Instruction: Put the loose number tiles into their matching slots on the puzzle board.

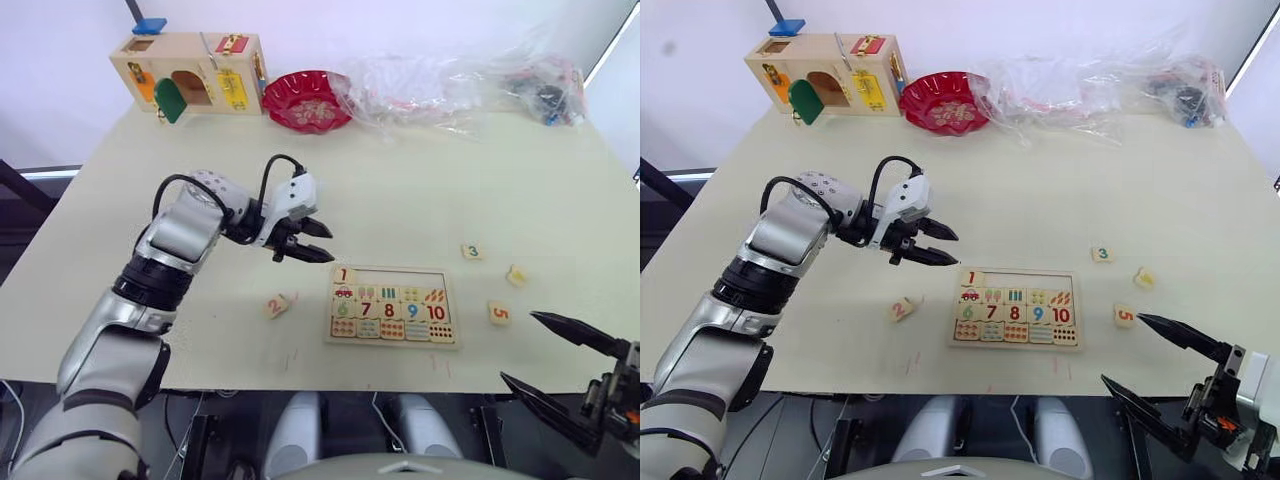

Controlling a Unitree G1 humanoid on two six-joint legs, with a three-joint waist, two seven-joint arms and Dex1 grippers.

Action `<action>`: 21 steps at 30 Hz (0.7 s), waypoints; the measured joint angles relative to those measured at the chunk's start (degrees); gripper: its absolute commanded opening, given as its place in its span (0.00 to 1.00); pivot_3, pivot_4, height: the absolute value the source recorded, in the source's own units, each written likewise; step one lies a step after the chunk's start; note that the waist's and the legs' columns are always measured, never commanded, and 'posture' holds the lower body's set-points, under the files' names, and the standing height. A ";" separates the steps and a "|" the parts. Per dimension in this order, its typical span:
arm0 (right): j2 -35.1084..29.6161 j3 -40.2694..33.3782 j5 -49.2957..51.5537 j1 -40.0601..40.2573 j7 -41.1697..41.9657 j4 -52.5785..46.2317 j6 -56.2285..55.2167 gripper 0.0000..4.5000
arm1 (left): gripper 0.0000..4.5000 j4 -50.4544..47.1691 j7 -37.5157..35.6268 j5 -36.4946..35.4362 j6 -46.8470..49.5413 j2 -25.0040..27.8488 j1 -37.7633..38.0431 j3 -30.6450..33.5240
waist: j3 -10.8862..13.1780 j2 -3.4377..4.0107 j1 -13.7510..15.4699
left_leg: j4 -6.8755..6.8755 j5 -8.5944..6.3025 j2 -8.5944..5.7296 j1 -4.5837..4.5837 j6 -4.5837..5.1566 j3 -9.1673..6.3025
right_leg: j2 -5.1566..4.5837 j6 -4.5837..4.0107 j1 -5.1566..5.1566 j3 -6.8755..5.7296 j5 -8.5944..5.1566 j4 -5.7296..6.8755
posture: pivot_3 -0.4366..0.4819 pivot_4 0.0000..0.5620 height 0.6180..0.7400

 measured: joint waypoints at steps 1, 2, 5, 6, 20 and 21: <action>-0.19 0.02 0.00 -0.07 0.01 0.01 0.02 1.00 | 0.55 3.49 -1.05 -0.43 -4.97 -1.59 0.32 0.89 | 0.00 0.00 -0.03 | 0.00 0.00 0.00 0.00 0.00 0.00 | 0.00 0.00 0.00 0.00 0.00 0.00 | 0.48 0.27 1.00; -0.24 0.02 0.00 -0.13 0.01 0.02 0.03 1.00 | 0.50 4.58 -1.49 -0.42 -6.56 -1.96 0.37 0.93 | 0.00 0.00 -0.07 | -0.01 0.00 -0.01 0.00 0.00 -0.01 | 0.01 0.00 0.00 0.00 0.00 0.00 | 0.48 0.27 1.00; -0.67 0.03 0.02 -0.82 0.02 0.12 0.15 1.00 | 0.31 10.26 -4.75 -0.27 -14.53 -3.22 0.39 0.94 | 0.00 0.00 -0.23 | -0.01 0.00 -0.11 0.01 0.00 -0.01 | 0.02 0.00 0.00 0.00 0.00 0.01 | 0.48 0.27 1.00; -0.74 0.03 0.04 -1.01 0.02 0.16 0.20 1.00 | 0.22 11.60 -5.71 -0.23 -16.19 -3.52 0.37 0.88 | 0.00 -0.01 -0.27 | -0.01 0.00 -0.12 0.01 0.00 -0.01 | 0.02 0.00 0.00 -0.01 0.00 0.02 | 0.48 0.27 1.00; -1.52 0.45 0.09 -2.26 -0.43 0.42 0.62 1.00 | 0.01 28.20 -9.47 5.08 -30.64 -8.60 -2.81 0.22 | 0.01 -0.02 -0.29 | 0.00 0.00 -0.22 -0.01 0.00 -0.06 | 0.02 0.01 0.00 -0.03 0.01 0.02 | 0.48 0.27 1.00; -1.50 0.45 0.09 -2.26 -0.57 0.41 0.62 1.00 | 0.01 29.25 -9.03 5.59 -30.95 -9.11 -3.07 0.22 | 0.01 -0.02 -0.30 | 0.00 0.00 -0.22 -0.01 0.00 -0.06 | 0.02 0.01 0.00 -0.04 0.01 0.03 | 0.48 0.27 1.00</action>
